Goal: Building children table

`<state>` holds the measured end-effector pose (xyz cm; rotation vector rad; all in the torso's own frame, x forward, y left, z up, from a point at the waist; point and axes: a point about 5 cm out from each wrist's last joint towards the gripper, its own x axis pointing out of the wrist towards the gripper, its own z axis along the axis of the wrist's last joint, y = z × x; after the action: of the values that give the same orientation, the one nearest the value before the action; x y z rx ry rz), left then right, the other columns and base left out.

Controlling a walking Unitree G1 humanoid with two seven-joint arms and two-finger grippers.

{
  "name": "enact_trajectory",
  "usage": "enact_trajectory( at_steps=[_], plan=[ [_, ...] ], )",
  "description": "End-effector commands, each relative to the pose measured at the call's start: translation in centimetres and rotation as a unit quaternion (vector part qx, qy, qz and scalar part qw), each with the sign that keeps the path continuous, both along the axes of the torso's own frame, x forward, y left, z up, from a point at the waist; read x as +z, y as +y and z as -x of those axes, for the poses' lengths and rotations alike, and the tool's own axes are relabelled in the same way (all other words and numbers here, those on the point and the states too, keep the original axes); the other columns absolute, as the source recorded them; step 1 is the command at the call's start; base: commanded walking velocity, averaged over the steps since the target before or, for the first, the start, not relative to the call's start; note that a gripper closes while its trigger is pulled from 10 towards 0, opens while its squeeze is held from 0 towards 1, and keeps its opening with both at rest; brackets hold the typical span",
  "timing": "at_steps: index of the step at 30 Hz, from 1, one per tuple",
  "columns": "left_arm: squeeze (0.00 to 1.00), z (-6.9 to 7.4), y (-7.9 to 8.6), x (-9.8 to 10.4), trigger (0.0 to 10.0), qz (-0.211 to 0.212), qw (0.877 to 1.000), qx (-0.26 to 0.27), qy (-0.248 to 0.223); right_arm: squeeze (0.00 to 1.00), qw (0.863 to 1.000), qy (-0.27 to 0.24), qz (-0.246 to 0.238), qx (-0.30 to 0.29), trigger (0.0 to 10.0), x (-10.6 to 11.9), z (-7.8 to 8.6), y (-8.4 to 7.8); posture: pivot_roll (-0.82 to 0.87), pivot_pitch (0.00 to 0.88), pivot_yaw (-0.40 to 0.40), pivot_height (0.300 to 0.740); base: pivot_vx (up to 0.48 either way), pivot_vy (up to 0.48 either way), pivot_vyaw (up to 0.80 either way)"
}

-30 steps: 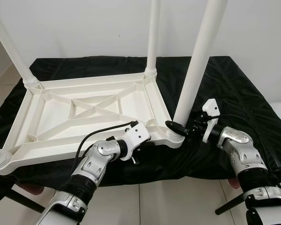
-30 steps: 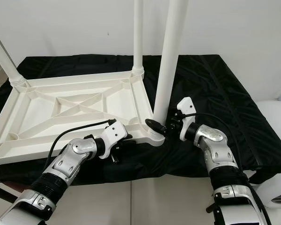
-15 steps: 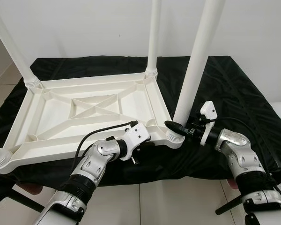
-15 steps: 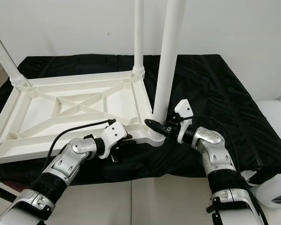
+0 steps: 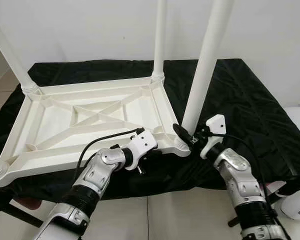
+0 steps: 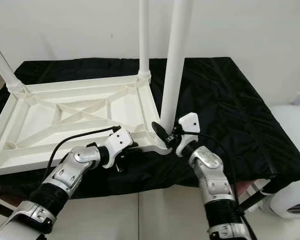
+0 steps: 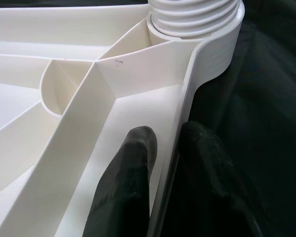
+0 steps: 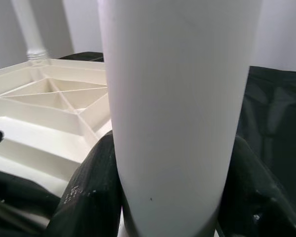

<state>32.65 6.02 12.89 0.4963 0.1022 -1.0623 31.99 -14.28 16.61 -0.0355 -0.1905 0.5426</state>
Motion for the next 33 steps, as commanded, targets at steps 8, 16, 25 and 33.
enact_trajectory(
  at_steps=[8, 16, 25, 33],
  plan=[
    [0.00, 0.9, -0.7, -1.0, 10.0, -0.028, 0.998, -0.046, 0.028, 0.00, 0.992, 0.022, -0.035, -0.116, 10.0, -0.3, 0.2, 3.2, -0.10, 0.091, 0.049, 0.740, 0.000, 0.000, 0.00],
    [0.00, 1.0, -0.7, -1.1, 10.0, -0.030, 0.998, -0.047, 0.029, 0.00, 0.972, 0.014, -0.035, -0.231, 10.0, 0.4, 0.1, 5.3, -0.10, 0.089, 0.052, 0.740, 0.000, 0.000, 0.00],
    [0.00, 1.0, -0.8, -1.0, 10.0, -0.028, 0.998, -0.049, 0.029, 0.54, 0.971, 0.031, -0.054, -0.230, 10.0, 0.3, 0.5, 6.9, -0.10, 0.085, 0.048, 0.740, 0.000, 0.000, 0.00],
    [0.00, 1.0, -0.7, -1.0, 10.0, -0.030, 0.998, -0.048, 0.030, 1.00, 0.976, 0.027, -0.072, -0.205, 10.0, 0.4, 0.8, 6.2, -0.10, 0.081, 0.043, 0.740, 0.000, 0.000, 0.00]
  ],
)
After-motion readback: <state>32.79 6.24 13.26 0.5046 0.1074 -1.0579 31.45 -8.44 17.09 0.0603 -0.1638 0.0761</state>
